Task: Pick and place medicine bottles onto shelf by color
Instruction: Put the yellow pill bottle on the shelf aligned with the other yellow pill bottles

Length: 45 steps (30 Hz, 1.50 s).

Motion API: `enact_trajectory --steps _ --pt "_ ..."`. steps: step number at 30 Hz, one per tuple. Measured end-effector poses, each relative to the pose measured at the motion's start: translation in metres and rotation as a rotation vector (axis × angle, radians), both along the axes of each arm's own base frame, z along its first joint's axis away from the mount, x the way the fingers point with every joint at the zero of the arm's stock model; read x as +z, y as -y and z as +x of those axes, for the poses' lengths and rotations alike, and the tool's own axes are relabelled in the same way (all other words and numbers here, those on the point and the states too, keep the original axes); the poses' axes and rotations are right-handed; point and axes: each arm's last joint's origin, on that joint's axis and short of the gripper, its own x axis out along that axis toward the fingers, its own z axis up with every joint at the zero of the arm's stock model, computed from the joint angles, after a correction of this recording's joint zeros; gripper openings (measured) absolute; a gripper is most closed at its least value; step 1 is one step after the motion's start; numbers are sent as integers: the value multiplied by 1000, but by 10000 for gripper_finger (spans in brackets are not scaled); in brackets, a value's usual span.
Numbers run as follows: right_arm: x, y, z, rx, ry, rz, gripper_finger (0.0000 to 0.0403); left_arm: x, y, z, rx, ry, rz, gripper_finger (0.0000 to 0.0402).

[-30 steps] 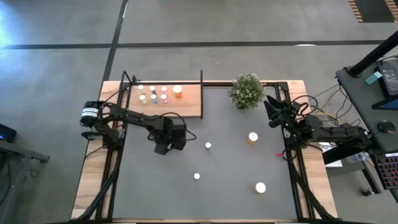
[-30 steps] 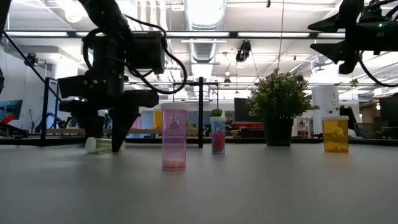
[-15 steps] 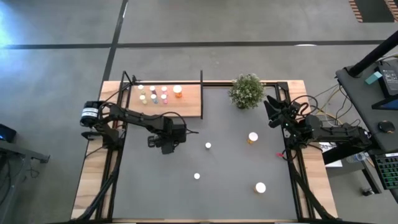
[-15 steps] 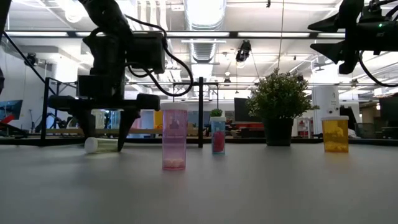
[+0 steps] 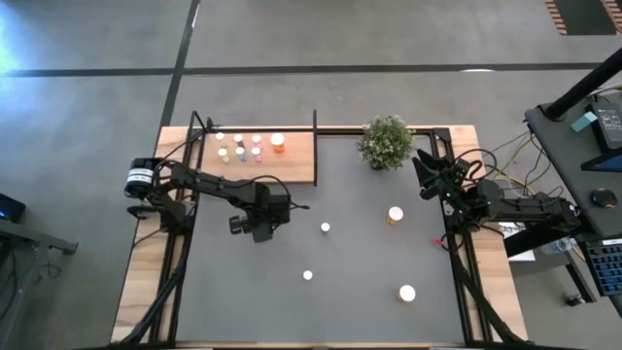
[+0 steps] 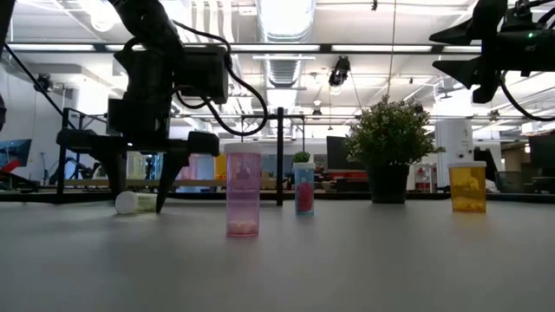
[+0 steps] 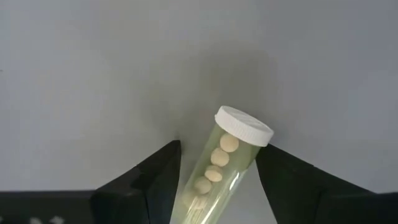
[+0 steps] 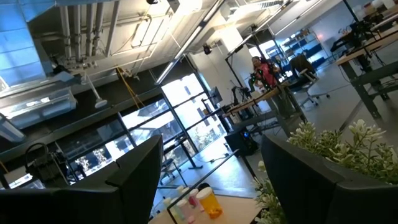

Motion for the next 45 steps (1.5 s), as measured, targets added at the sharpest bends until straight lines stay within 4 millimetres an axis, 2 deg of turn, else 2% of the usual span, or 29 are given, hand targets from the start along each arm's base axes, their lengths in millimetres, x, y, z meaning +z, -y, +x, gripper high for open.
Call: enact_trajectory --steps 4,11,16,29,36,41,45 --pt "0 0 0 0 0 0 260 0 0 0 1 5 5 176" --pt "0 0 0 0 0 0 260 0 -1 1 7 12 8 112" --pt "0 0 0 0 0 0 260 1 -1 7 162 57 -9 82" --pt "0 0 0 0 0 0 260 9 -2 22 509 192 -91 86" --pt "0 0 0 0 0 0 260 18 -2 33 792 296 -208 86" --pt "0 0 0 0 1 0 260 31 -3 37 1003 373 -309 86" --pt "0 0 0 0 0 0 260 51 -5 34 1154 477 -351 86"
